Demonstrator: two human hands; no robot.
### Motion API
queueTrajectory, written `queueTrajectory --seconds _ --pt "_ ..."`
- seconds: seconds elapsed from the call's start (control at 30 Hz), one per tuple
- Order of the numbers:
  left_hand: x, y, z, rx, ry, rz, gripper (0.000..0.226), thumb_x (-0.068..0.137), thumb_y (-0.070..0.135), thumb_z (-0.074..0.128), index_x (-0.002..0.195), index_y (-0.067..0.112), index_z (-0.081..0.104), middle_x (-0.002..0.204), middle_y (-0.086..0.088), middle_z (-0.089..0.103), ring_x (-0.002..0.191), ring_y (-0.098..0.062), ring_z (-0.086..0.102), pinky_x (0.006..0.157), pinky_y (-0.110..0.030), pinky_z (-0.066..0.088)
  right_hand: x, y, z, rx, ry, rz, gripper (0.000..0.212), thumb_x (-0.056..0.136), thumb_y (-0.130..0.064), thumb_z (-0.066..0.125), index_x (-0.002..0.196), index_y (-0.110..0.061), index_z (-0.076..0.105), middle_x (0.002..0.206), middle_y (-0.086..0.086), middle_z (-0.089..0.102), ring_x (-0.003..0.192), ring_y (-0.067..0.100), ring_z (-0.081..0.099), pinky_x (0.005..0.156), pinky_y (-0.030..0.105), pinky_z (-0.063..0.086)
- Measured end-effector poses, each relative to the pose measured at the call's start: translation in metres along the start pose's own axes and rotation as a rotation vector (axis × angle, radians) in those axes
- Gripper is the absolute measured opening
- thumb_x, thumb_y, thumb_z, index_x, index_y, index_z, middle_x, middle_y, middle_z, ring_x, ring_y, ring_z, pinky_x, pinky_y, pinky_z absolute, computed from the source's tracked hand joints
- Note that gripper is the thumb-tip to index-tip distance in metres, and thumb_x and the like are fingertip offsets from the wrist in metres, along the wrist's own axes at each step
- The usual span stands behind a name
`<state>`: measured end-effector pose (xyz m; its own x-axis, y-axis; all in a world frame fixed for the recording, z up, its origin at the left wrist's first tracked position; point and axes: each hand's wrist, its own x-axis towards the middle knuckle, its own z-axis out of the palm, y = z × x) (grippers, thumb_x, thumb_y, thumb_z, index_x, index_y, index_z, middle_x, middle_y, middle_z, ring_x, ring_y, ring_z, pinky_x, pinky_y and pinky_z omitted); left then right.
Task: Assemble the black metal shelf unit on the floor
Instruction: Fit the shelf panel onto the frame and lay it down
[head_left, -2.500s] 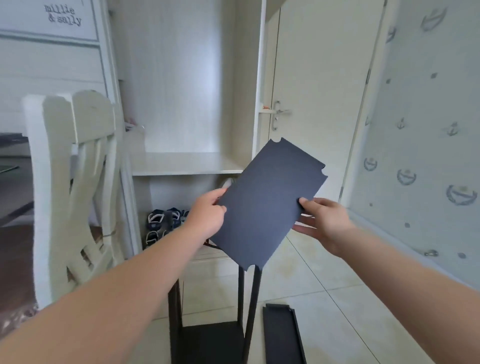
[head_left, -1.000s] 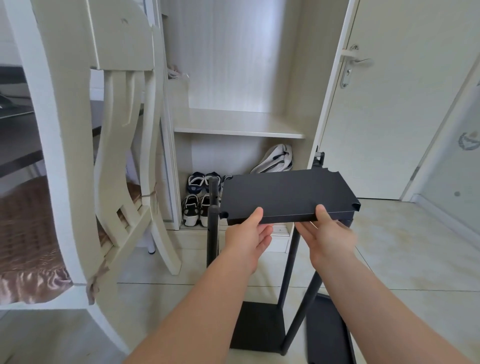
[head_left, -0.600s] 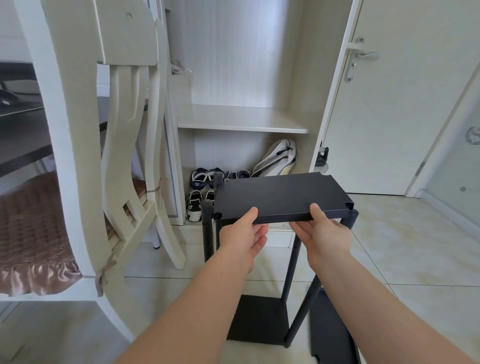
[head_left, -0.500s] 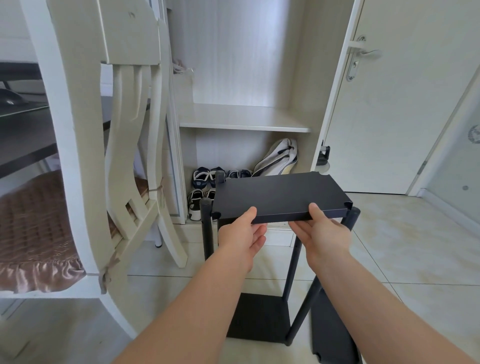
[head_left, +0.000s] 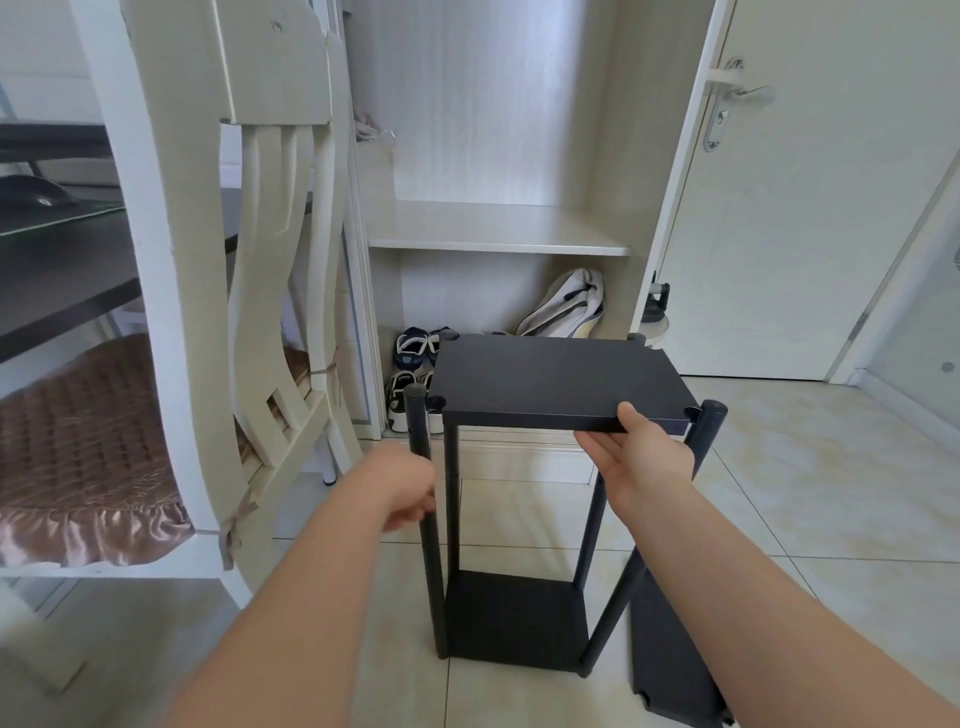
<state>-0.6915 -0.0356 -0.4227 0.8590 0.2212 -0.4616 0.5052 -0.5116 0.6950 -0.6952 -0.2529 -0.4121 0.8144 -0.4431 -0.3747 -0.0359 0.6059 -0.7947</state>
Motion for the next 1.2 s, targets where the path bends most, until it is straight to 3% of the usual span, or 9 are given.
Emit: queueTrajectory --seconds 0.1,0.2,0.4,0.6,0.77,0.87,1.0,1.1,1.2 --pt "0.015 -0.001 -0.009 -0.333 0.32 0.13 0.024 0.101 0.022 0.048 0.122 0.014 0.058 0.096 -0.004 0.062 0.093 -0.026 0.063 0.082 -0.039 0.054 0.0 0.001 0.0 0.011 0.001 0.012 0.008 0.098 -0.007 0.065 0.1 0.0 0.061 0.092 0.018 0.072 0.069 0.027 0.074 0.075 0.039 0.063" --pt "0.016 0.005 -0.006 -0.579 0.272 0.312 0.032 0.104 0.03 0.042 0.133 0.026 0.056 0.121 0.003 0.061 0.113 -0.019 0.058 0.101 -0.046 0.048 0.001 0.003 -0.001 0.027 -0.004 0.023 0.015 0.099 -0.006 0.064 0.112 0.001 0.06 0.095 0.018 0.071 0.072 0.028 0.074 0.076 0.04 0.062" --pt "0.011 0.006 -0.001 -0.574 0.304 0.401 0.023 0.102 0.026 0.048 0.119 0.029 0.063 0.107 0.008 0.065 0.094 -0.009 0.06 0.071 -0.028 0.049 0.002 0.006 -0.001 0.002 0.019 0.023 0.015 0.099 -0.007 0.063 0.112 -0.002 0.06 0.091 0.015 0.071 0.056 0.023 0.073 0.08 0.041 0.062" --pt "0.008 0.006 0.004 -0.546 0.299 0.408 0.023 0.102 0.025 0.053 0.122 0.029 0.063 0.115 0.006 0.064 0.108 -0.017 0.06 0.092 -0.036 0.052 0.002 0.015 -0.001 -0.039 0.013 0.038 0.003 0.098 -0.009 0.064 0.098 -0.008 0.061 0.082 0.012 0.072 0.055 0.022 0.073 0.078 0.04 0.062" --pt "0.011 0.003 0.007 -0.57 0.312 0.416 0.027 0.1 0.027 0.055 0.127 0.028 0.062 0.111 0.008 0.064 0.104 -0.013 0.061 0.087 -0.031 0.051 0.004 0.018 -0.003 -0.051 0.001 0.056 0.003 0.099 -0.008 0.062 0.099 -0.009 0.06 0.084 0.012 0.072 0.054 0.022 0.073 0.07 0.037 0.062" --pt "0.01 0.002 0.011 -0.572 0.385 0.289 0.025 0.095 0.031 0.061 0.118 0.023 0.053 0.093 0.01 0.056 0.082 -0.006 0.055 0.066 -0.024 0.042 0.006 0.018 -0.002 -0.044 -0.014 0.062 0.005 0.1 -0.007 0.062 0.104 -0.008 0.059 0.09 0.014 0.071 0.053 0.022 0.072 0.071 0.038 0.062" --pt "-0.005 0.0 0.021 -0.517 0.034 -0.061 0.036 0.088 0.044 0.069 0.105 0.015 0.055 0.096 -0.004 0.063 0.08 -0.017 0.063 0.06 -0.03 0.049 0.009 0.02 -0.001 -0.047 -0.02 0.071 0.012 0.1 -0.007 0.061 0.112 -0.007 0.059 0.092 0.013 0.071 0.053 0.023 0.072 0.075 0.039 0.062" --pt "-0.007 0.001 0.039 -0.629 -0.264 -0.05 0.044 0.087 0.045 0.072 0.116 0.016 0.056 0.113 -0.004 0.065 0.098 -0.023 0.067 0.068 -0.034 0.056 0.012 0.019 -0.002 -0.041 -0.019 0.07 0.014 0.1 -0.007 0.061 0.114 -0.006 0.059 0.094 0.014 0.072 0.054 0.023 0.073 0.075 0.039 0.063" --pt "0.0 0.011 0.055 -0.857 -0.302 0.013 0.043 0.086 0.042 0.075 0.117 0.02 0.054 0.121 -0.003 0.064 0.109 -0.023 0.064 0.08 -0.035 0.054 0.016 0.02 -0.002 -0.044 -0.024 0.069 0.014 0.1 -0.007 0.061 0.113 -0.007 0.059 0.094 0.014 0.072 0.055 0.023 0.073 0.076 0.039 0.063"
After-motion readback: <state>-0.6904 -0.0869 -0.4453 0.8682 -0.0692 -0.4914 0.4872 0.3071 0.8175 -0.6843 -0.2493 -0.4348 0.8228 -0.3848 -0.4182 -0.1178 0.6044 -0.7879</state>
